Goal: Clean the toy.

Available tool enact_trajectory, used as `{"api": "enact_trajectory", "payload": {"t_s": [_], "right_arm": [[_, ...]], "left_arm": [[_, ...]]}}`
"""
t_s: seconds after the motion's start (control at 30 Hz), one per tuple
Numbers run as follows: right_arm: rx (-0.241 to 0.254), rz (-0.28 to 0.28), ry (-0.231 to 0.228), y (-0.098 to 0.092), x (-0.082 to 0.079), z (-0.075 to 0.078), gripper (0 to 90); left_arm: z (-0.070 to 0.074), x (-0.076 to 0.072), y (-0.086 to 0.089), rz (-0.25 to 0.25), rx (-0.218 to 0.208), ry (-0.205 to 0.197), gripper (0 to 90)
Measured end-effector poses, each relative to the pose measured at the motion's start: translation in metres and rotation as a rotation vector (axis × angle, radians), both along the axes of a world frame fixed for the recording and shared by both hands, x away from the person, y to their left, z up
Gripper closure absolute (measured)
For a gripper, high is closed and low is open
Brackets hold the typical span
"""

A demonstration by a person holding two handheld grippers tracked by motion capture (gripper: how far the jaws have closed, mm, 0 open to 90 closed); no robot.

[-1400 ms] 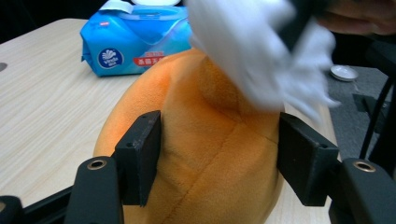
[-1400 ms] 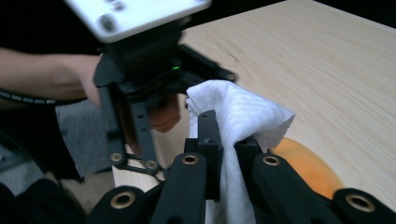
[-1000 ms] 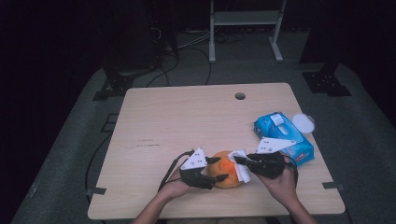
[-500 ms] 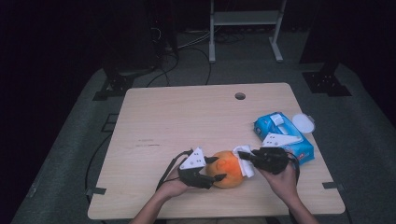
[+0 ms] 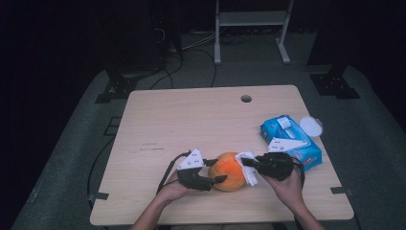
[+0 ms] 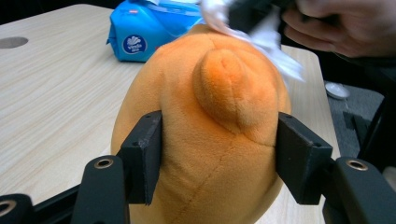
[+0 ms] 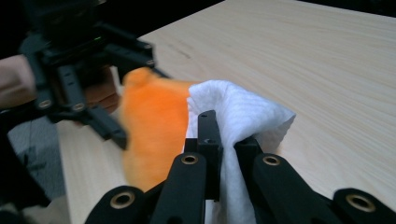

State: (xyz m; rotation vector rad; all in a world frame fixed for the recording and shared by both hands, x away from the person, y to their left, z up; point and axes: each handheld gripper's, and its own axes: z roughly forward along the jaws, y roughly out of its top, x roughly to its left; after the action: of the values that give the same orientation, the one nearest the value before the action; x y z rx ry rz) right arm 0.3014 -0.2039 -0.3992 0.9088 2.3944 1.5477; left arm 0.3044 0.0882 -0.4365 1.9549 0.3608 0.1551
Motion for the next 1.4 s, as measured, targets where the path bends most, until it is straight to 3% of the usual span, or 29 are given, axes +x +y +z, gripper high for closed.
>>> {"api": "enact_trajectory", "payload": {"t_s": [0.2, 0.3, 0.43, 0.53, 0.73, 0.8, 0.93, 1.07, 1.27, 1.4], "right_arm": [[0.040, -0.080, 0.062, -0.022, 0.014, -0.010, 85.4], [0.073, -0.066, 0.101, -0.026, 0.019, -0.015, 85.4], [0.082, -0.027, 0.106, -0.017, 0.020, -0.013, 85.5], [0.085, 0.002, 0.093, -0.010, 0.017, -0.008, 85.5], [0.082, 0.090, 0.040, 0.005, 0.004, 0.005, 85.5], [0.058, 0.084, 0.021, 0.005, 0.003, 0.007, 85.5], [0.029, 0.023, 0.036, -0.005, 0.008, 0.003, 85.6], [0.028, 0.013, 0.053, -0.008, 0.007, 0.001, 85.4], [0.031, 0.150, 0.025, 0.023, -0.008, 0.008, 85.4], [0.020, 0.150, -0.006, 0.029, -0.010, 0.012, 85.1]], "left_arm": [[-0.001, -0.002, 0.001, -0.045, 0.012, -0.021, 39.0], [-0.001, -0.005, -0.003, -0.072, 0.024, -0.034, 38.7], [-0.001, -0.010, -0.010, -0.113, 0.051, -0.069, 38.0], [0.000, -0.011, -0.011, -0.104, 0.057, -0.069, 37.9], [-0.001, -0.005, -0.006, -0.047, 0.021, -0.031, 37.4], [-0.001, -0.003, -0.004, -0.027, 0.001, -0.012, 37.1], [-0.001, 0.003, 0.000, 0.006, -0.024, 0.014, 36.6], [-0.001, 0.003, -0.003, 0.019, -0.028, 0.024, 35.5], [-0.002, 0.001, -0.009, 0.032, -0.028, 0.020, 35.0], [-0.001, 0.000, -0.011, 0.029, -0.022, 0.010, 35.9]]}}
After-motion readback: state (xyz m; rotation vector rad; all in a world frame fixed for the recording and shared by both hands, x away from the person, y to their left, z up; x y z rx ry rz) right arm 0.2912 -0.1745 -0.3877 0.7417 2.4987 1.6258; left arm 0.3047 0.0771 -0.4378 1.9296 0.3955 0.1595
